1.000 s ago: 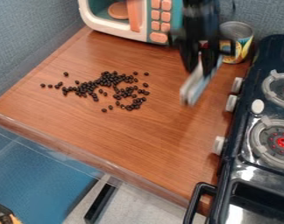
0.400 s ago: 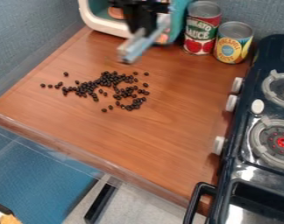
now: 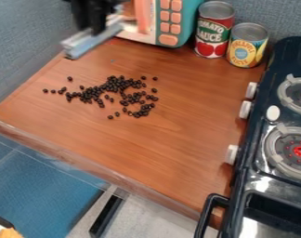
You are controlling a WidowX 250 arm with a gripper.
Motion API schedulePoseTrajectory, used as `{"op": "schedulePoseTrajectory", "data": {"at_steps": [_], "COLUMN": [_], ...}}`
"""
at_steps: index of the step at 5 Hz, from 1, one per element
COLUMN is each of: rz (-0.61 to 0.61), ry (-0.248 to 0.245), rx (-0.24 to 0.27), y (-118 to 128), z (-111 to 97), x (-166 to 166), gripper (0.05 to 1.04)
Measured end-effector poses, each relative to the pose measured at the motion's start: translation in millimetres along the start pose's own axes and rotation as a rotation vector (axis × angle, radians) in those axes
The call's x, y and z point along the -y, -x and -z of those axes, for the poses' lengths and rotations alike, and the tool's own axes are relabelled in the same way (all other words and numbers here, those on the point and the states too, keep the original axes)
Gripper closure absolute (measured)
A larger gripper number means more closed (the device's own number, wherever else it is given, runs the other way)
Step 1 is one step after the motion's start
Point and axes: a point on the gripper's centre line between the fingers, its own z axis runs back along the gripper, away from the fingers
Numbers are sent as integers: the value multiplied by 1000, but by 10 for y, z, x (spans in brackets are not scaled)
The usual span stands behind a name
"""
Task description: Sweep into pile
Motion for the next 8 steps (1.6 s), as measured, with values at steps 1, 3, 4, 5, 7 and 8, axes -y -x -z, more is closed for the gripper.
{"op": "schedulePoseTrajectory", "data": {"at_steps": [1,3,4,5,7,8], "rz": [70,149,132,100,13,1], "ry": [-79,-90,-103,-85,-114,-122], "rx": [28,133,152,143,115,114], "y": [128,374,383,409,420,419], "z": [34,423,502,669,768,766], "x": [-471,-909,-947,-921,-915,-925], "gripper": [749,749,749,749,749,751]}}
